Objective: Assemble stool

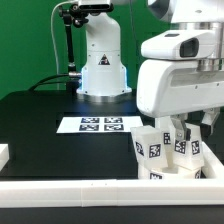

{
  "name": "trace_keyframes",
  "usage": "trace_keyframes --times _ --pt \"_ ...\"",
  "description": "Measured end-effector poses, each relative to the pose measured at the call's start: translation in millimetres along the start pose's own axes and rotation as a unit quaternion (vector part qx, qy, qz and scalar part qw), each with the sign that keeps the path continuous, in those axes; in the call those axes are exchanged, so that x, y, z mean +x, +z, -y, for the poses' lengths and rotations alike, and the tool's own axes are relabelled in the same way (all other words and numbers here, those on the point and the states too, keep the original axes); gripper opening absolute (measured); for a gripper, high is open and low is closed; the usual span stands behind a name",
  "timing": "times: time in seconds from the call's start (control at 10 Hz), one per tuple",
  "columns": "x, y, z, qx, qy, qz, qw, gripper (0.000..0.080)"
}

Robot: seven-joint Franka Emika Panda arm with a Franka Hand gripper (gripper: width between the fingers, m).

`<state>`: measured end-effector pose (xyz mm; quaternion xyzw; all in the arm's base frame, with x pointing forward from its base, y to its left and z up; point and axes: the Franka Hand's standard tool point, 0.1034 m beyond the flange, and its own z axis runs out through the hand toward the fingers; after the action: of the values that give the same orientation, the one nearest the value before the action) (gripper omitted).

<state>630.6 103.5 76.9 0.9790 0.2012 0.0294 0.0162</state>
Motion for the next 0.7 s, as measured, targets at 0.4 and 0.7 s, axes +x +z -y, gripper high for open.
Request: trace_keyframes --times 0.4,0.7 --pt "-8.5 0.7 -9.6 0.030 0.195 0.023 0.980 0.0343" --pt "-7.9 1.8 -10.9 0.031 0.310 0.024 0.950 0.0343"
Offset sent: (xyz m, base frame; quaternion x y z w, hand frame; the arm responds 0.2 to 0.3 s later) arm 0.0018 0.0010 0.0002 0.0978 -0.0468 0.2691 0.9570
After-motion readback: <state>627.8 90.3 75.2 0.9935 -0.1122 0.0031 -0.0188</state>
